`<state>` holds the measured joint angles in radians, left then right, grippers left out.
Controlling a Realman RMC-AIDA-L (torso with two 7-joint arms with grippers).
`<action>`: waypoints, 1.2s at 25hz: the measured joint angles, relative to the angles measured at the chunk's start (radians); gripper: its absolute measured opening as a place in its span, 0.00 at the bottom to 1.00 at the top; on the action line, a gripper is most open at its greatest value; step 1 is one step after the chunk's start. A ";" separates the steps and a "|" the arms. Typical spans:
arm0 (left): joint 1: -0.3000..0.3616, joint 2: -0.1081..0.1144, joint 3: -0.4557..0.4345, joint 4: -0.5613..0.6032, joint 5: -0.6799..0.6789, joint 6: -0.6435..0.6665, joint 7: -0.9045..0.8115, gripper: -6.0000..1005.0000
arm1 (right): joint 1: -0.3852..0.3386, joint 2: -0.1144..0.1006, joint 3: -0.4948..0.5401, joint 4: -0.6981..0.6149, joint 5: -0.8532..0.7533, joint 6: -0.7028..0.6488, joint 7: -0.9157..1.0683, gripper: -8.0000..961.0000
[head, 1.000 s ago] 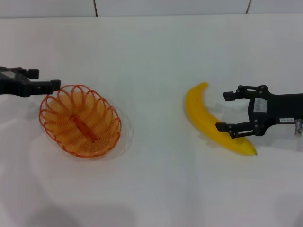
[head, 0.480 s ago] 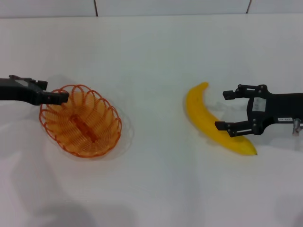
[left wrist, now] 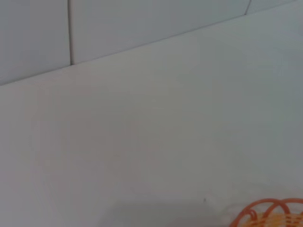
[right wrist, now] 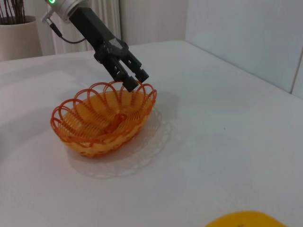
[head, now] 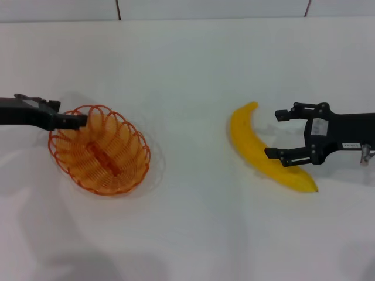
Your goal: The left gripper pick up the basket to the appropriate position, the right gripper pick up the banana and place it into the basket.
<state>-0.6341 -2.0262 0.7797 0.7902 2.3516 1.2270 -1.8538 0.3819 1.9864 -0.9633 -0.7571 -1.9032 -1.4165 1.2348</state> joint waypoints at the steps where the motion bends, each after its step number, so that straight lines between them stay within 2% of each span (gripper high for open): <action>1: -0.001 0.000 0.001 -0.006 0.000 -0.001 0.001 0.85 | 0.000 0.000 0.000 0.000 0.000 0.000 0.001 0.93; 8: -0.006 -0.002 0.003 -0.013 0.026 -0.007 0.010 0.85 | 0.003 0.000 0.000 0.001 -0.002 0.001 0.013 0.93; 13: -0.005 -0.002 0.003 -0.015 0.026 -0.016 0.014 0.74 | 0.003 0.000 0.000 0.003 -0.002 0.002 0.014 0.93; 24: 0.003 -0.003 -0.005 -0.017 0.025 -0.019 0.034 0.74 | 0.003 -0.001 0.000 0.003 -0.002 0.002 0.014 0.93; 29: 0.004 -0.003 -0.004 -0.017 0.021 -0.025 0.040 0.55 | 0.003 -0.002 0.000 0.002 -0.002 0.005 0.014 0.93; 30: 0.005 -0.003 -0.004 -0.017 0.023 -0.026 0.043 0.48 | 0.003 -0.002 0.000 0.003 -0.002 0.005 0.014 0.93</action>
<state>-0.6291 -2.0294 0.7753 0.7729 2.3743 1.2015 -1.8107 0.3849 1.9849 -0.9633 -0.7545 -1.9052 -1.4119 1.2487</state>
